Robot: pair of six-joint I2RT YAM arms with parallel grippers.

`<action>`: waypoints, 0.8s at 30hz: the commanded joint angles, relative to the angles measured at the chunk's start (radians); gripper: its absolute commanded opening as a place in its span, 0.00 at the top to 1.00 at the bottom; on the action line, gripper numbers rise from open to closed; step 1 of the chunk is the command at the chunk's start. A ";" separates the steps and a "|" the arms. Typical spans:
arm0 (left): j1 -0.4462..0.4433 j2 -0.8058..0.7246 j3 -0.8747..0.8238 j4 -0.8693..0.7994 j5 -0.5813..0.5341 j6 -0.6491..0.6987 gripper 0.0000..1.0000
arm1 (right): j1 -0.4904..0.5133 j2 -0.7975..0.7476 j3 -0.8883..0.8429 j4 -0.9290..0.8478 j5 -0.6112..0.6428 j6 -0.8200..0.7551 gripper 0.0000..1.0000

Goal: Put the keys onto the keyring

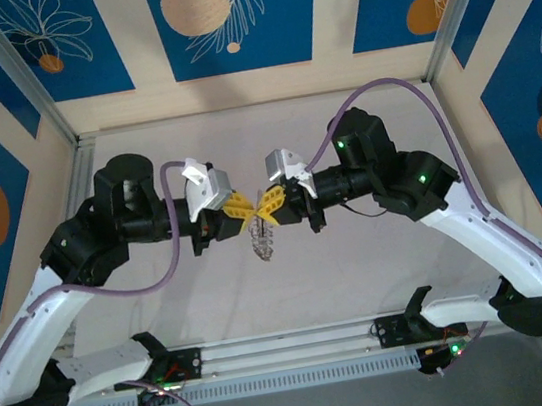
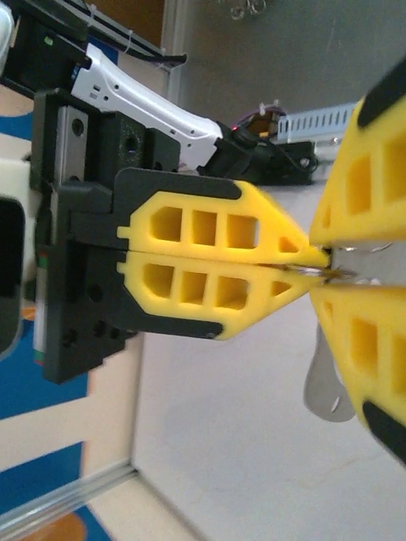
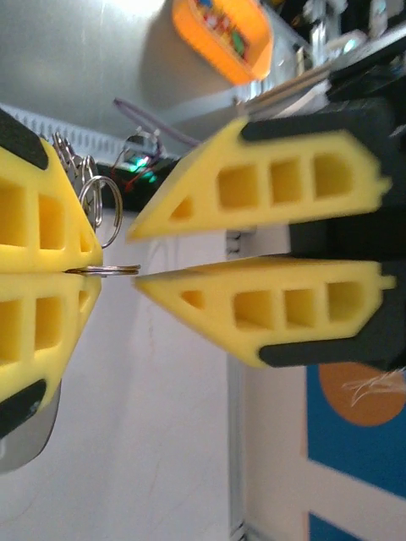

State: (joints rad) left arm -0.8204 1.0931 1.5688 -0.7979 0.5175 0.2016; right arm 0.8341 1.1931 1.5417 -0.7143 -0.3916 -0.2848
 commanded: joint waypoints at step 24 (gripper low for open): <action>-0.006 0.085 0.084 -0.212 -0.041 0.111 0.64 | 0.110 0.141 0.249 -0.284 0.099 -0.180 1.00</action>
State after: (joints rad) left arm -0.8211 1.1805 1.6615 -1.0321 0.4442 0.2981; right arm 0.9367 1.3579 1.7664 -1.0103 -0.2371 -0.4576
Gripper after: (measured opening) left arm 0.360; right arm 0.048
